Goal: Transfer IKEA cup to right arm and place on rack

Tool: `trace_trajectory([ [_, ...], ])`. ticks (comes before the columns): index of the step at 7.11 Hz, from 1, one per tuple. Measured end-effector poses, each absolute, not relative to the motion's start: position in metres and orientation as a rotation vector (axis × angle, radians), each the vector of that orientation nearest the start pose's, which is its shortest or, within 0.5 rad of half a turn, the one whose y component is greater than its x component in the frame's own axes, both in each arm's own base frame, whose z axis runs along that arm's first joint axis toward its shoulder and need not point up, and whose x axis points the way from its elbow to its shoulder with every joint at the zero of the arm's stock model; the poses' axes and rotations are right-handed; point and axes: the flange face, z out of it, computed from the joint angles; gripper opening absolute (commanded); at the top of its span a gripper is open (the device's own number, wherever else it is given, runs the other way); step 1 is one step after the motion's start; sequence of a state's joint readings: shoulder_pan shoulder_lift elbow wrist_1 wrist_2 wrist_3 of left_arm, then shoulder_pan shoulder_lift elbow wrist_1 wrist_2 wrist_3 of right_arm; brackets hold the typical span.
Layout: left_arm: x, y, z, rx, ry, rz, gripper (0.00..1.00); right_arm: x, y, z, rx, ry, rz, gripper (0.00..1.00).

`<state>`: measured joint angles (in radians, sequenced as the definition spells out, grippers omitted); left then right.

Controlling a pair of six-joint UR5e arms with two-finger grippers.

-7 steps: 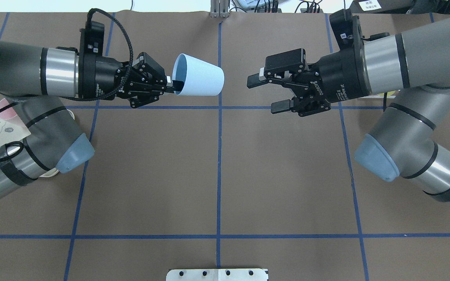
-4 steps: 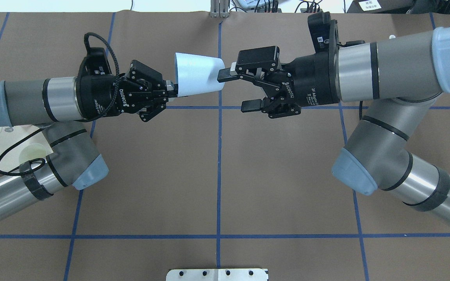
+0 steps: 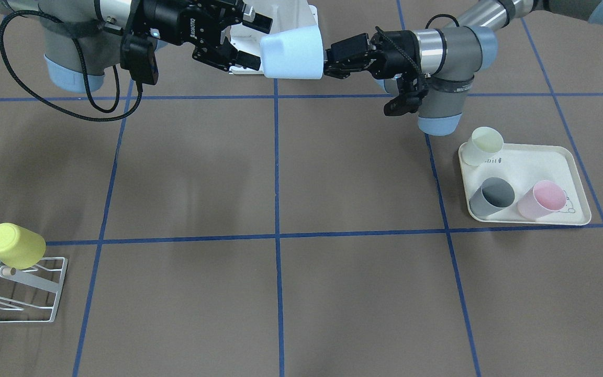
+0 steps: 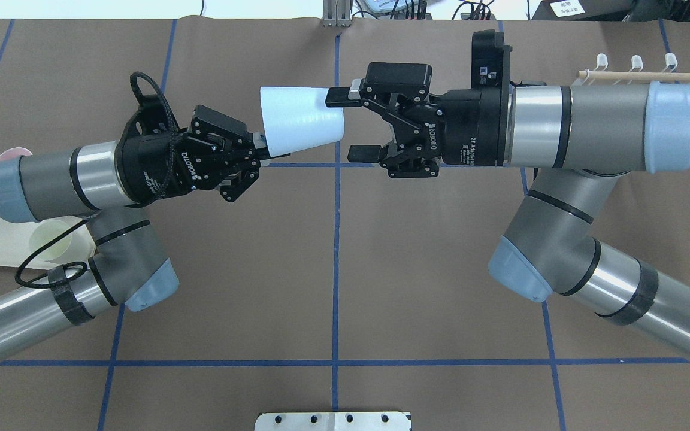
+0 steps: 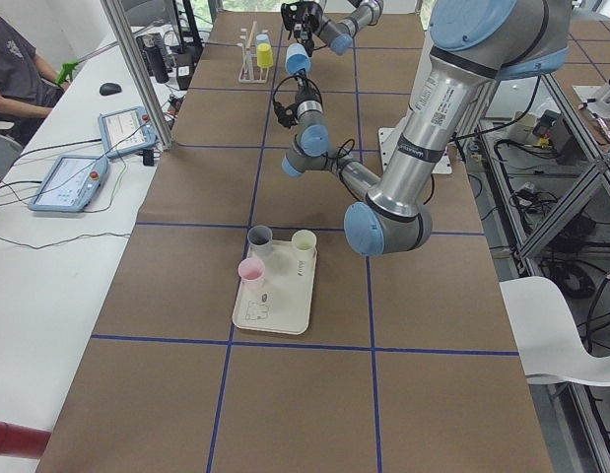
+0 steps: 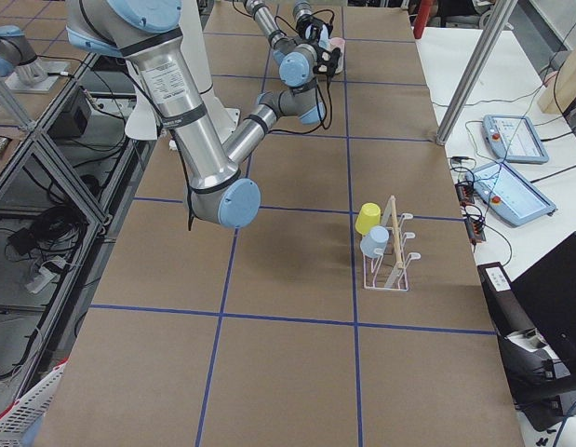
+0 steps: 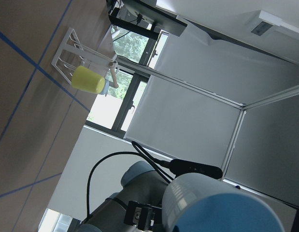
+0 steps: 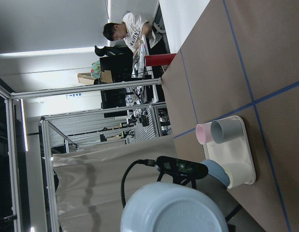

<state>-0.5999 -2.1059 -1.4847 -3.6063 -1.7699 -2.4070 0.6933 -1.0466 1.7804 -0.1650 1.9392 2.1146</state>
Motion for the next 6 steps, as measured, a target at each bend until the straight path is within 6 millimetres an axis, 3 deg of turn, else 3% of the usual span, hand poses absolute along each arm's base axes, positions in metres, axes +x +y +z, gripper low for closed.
trace_trajectory([
  [2, 0.3949, -0.4001, 0.2104, -0.393, 2.498, -0.366, 0.0, -0.3468, -0.4099, 0.1352, -0.075, -2.15, 0.359, 0.97],
  [3, 0.3952, -0.4, 0.2081, -0.395, 2.505, -0.37, 0.0, -0.3483, -0.4083, 0.1355, -0.08, -2.156, 0.357, 0.91],
  [5, 0.3955, -0.3999, 0.2073, -0.4, 2.508, -0.375, 0.0, -0.3487, -0.4067, 0.1373, -0.082, -2.164, 0.352, 0.6],
  [6, 0.3956, -0.3994, 0.2073, -0.402, 2.51, -0.374, 0.23, -0.3485, -0.4062, 0.1405, -0.081, -2.173, 0.345, 0.44],
])
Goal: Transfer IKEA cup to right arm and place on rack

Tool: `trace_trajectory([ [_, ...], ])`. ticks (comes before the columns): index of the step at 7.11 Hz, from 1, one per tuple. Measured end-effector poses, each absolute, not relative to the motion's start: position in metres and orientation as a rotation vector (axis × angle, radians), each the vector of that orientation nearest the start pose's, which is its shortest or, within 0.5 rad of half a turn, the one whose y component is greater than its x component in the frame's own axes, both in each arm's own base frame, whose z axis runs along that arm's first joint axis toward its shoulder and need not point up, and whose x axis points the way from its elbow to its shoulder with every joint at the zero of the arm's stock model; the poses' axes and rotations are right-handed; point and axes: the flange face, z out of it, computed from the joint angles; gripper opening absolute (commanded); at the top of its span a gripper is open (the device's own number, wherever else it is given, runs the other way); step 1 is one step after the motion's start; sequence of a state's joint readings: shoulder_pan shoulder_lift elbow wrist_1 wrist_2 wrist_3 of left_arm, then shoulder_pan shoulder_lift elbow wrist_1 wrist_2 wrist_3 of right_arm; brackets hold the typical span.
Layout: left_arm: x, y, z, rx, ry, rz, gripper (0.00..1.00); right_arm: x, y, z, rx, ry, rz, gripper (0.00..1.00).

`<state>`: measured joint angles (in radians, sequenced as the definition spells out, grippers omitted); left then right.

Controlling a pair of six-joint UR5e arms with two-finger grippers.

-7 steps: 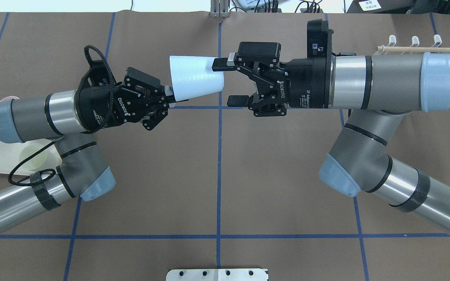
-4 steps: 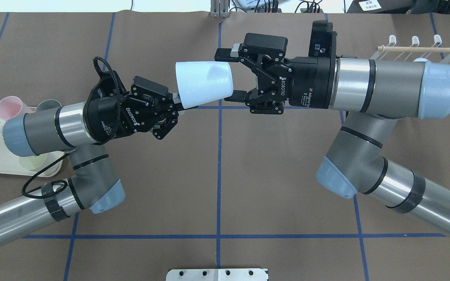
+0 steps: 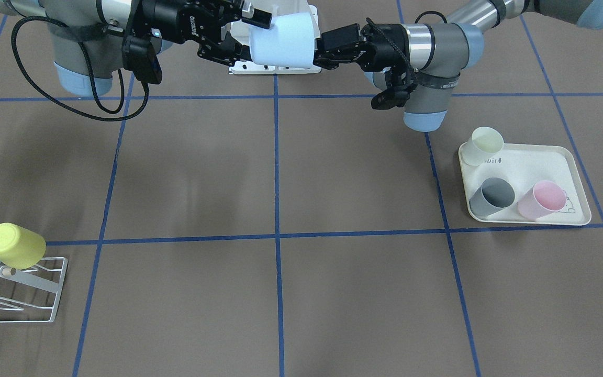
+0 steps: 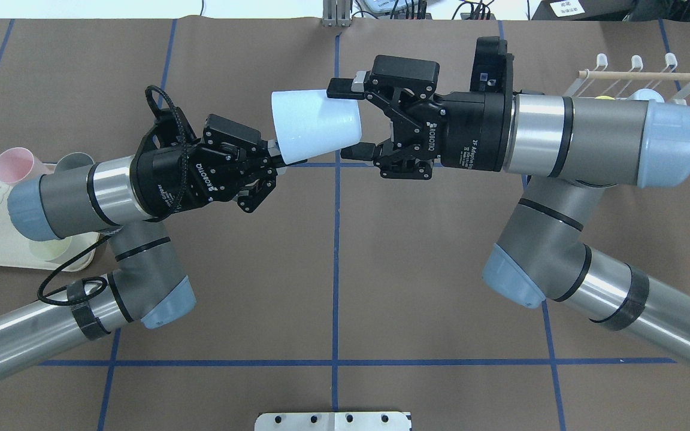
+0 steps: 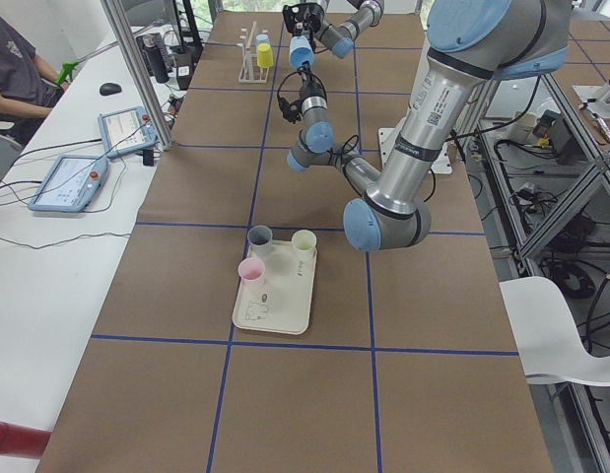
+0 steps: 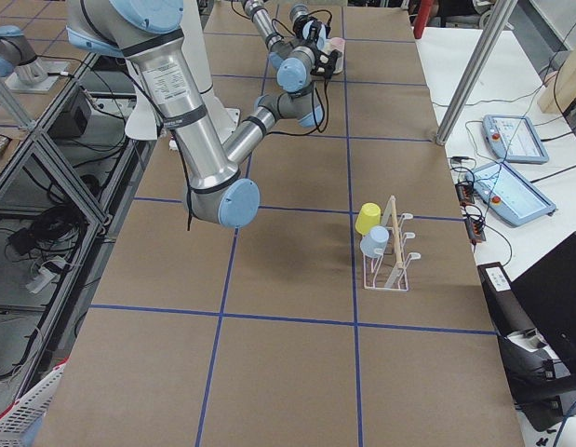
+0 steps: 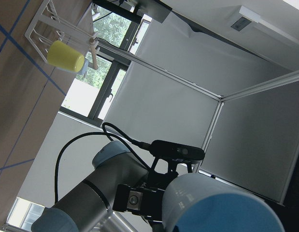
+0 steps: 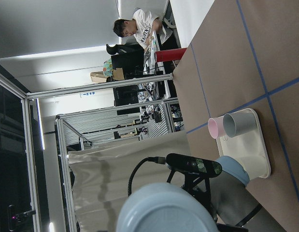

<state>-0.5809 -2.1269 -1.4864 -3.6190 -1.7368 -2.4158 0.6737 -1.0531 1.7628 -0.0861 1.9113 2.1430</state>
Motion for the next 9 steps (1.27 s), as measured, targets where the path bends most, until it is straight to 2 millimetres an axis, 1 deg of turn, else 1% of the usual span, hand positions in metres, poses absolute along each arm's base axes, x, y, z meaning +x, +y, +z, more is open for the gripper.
trace_trajectory([
  [1, 0.396, -0.399, 0.208, -0.403, 2.512, -0.371, 0.58, -0.349, -0.407, 0.144, -0.079, -2.181, 0.339, 0.37],
  [2, 0.395, -0.399, 0.208, -0.401, 2.514, -0.371, 1.0, -0.35, -0.407, 0.148, -0.08, -2.183, 0.334, 0.34],
  [4, 0.393, -0.399, 0.209, -0.396, 2.514, -0.374, 1.0, -0.349, -0.408, 0.15, -0.075, -2.187, 0.333, 0.34],
  [5, 0.388, -0.404, 0.211, -0.377, 2.515, -0.379, 1.0, -0.347, -0.409, 0.151, -0.068, -2.187, 0.334, 0.33],
  [6, 0.379, -0.413, 0.217, -0.341, 2.509, -0.395, 1.0, -0.343, -0.411, 0.154, -0.055, -2.186, 0.338, 0.32],
  [7, 0.361, -0.428, 0.232, -0.286, 2.485, -0.429, 1.0, -0.335, -0.416, 0.166, -0.016, -2.169, 0.346, 0.33],
  [8, 0.34, -0.448, 0.252, -0.229, 2.431, -0.461, 1.0, -0.324, -0.422, 0.19, 0.058, -2.128, 0.352, 0.33],
  [9, 0.316, -0.471, 0.268, -0.174, 2.339, -0.471, 1.0, -0.308, -0.43, 0.223, 0.154, -2.059, 0.357, 0.33],
])
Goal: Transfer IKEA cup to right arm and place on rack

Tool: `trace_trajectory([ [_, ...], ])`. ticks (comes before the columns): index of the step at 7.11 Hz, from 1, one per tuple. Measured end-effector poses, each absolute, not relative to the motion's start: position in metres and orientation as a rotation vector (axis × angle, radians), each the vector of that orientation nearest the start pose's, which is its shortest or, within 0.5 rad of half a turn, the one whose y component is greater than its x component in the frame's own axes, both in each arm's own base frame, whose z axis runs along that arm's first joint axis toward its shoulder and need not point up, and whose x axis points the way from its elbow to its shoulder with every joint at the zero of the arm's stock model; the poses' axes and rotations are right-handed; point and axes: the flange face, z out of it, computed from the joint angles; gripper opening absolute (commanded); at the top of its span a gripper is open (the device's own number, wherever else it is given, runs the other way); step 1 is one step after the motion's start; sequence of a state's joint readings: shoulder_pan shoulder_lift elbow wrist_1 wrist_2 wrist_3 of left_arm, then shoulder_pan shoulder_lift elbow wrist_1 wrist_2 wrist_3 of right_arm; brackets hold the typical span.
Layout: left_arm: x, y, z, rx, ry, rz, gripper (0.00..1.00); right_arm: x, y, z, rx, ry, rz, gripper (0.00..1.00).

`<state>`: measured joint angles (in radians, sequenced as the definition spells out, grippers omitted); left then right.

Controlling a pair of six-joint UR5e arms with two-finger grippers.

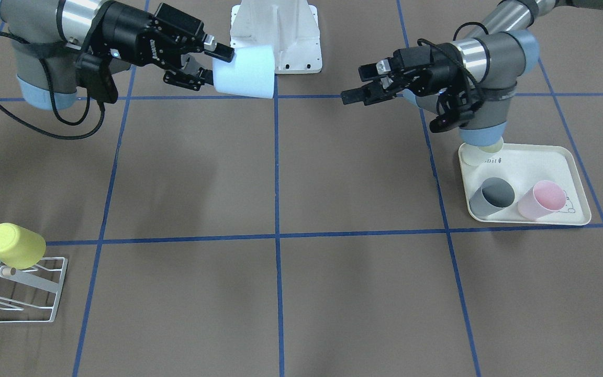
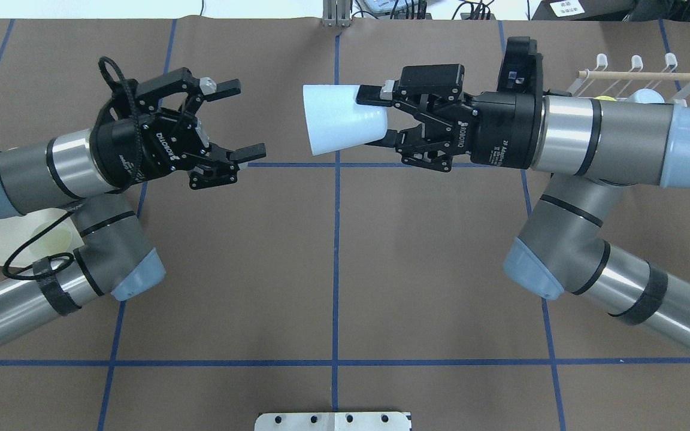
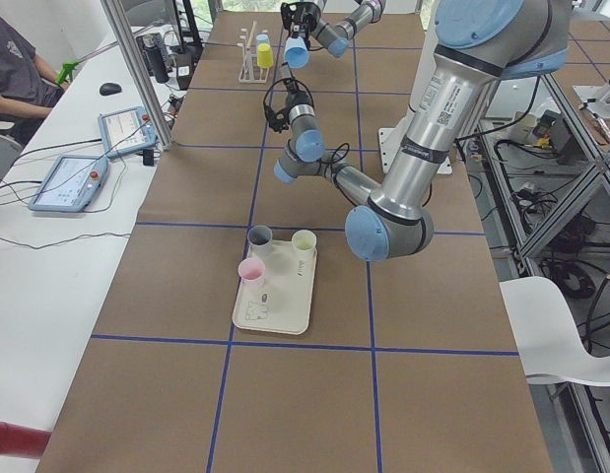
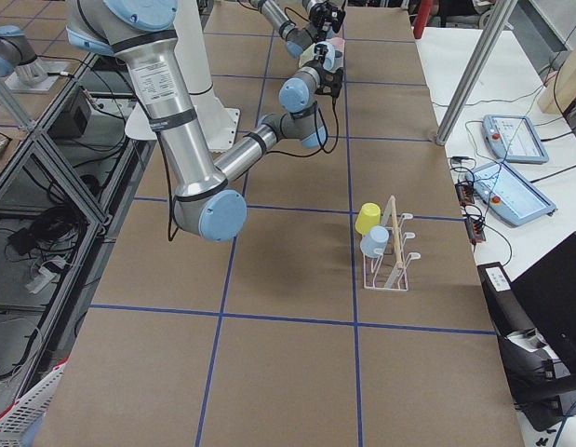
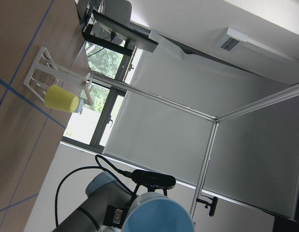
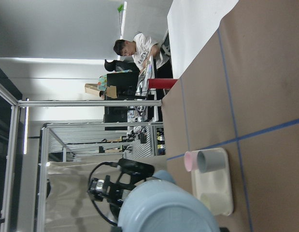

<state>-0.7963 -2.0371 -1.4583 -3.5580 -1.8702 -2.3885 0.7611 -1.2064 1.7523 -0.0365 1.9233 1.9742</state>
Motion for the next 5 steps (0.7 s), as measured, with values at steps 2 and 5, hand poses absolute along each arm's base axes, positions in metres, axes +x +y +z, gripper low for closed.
trace_trajectory([
  [2, 0.278, -0.511, 0.287, -0.025, 2.119, -0.437, 1.0, -0.256, -0.457, 0.29, 0.335, -1.86, 0.348, 0.34],
  [5, 0.23, -0.555, 0.304, 0.118, 1.824, -0.364, 1.0, -0.137, -0.515, 0.358, 0.468, -1.462, 0.334, 0.33],
])
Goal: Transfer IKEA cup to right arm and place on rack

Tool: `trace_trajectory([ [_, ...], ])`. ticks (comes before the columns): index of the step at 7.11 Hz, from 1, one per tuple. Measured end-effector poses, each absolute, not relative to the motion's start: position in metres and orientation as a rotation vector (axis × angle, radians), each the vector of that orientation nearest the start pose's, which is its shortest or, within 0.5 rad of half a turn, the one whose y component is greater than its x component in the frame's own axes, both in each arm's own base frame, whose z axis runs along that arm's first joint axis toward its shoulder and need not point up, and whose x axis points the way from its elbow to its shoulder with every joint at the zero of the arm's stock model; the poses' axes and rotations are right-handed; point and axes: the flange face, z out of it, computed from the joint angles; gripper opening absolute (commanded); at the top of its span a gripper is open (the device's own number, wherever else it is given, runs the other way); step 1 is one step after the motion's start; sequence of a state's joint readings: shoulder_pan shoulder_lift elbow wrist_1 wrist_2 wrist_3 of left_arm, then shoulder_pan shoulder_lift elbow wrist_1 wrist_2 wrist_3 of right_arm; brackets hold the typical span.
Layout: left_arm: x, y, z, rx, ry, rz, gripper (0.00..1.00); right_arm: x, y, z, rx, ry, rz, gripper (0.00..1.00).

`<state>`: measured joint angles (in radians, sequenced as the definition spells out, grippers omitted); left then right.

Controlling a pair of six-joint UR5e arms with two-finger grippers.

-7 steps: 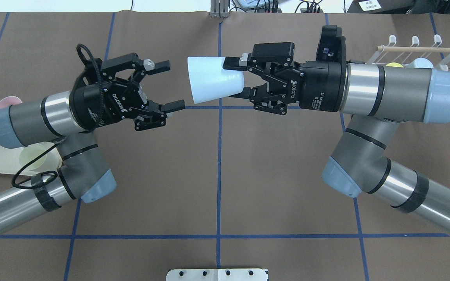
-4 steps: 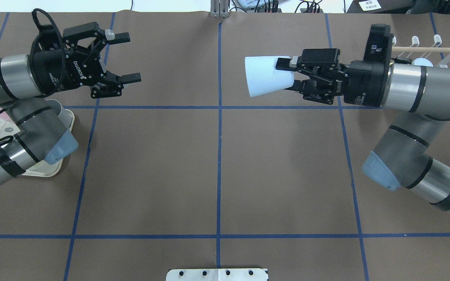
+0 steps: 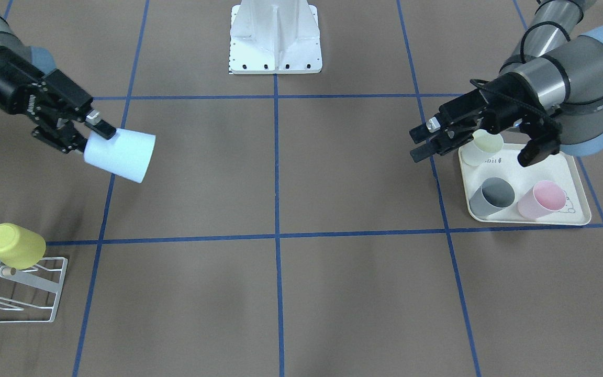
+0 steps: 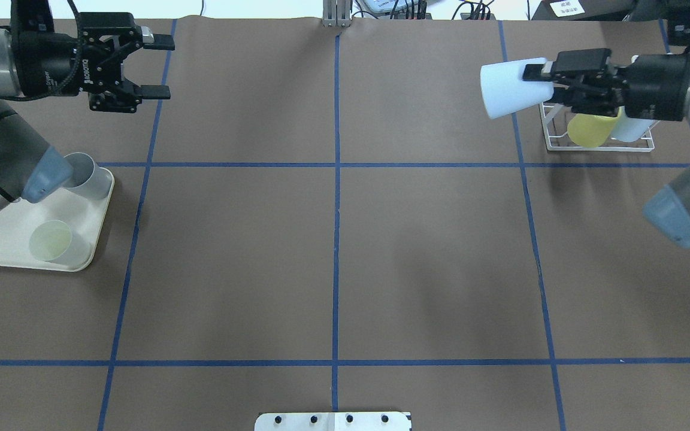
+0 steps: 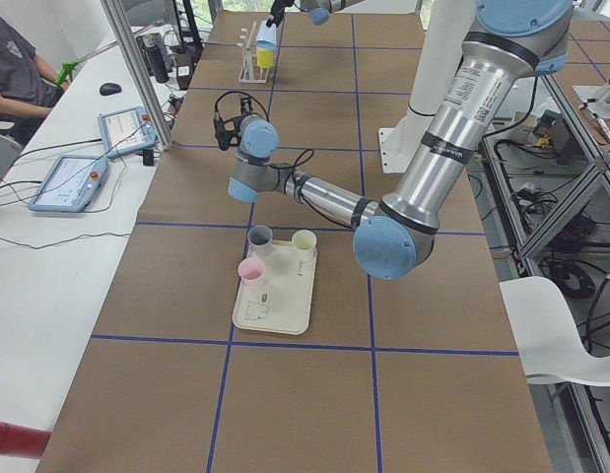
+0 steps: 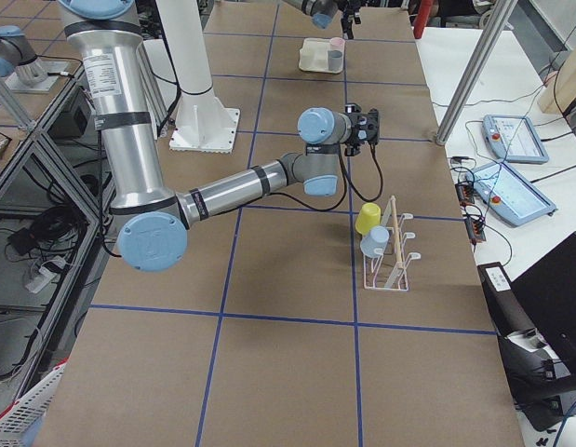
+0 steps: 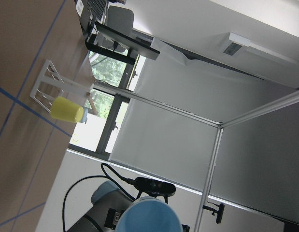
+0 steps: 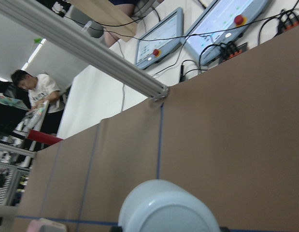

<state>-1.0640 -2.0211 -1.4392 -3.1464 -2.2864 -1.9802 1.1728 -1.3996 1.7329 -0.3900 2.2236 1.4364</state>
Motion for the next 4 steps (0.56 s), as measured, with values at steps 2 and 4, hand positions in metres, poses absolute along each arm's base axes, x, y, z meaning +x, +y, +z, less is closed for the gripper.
trace_trajectory([
  [2, 0.216, -0.566, 0.308, 0.14, 1.77, -0.367, 1.0, -0.069, -0.538, 0.405, 0.515, -1.175, 0.221, 0.33],
  [4, 0.21, -0.571, 0.31, 0.149, 1.753, -0.377, 1.0, -0.031, -0.546, 0.451, 0.5, -0.953, 0.071, 0.33],
])
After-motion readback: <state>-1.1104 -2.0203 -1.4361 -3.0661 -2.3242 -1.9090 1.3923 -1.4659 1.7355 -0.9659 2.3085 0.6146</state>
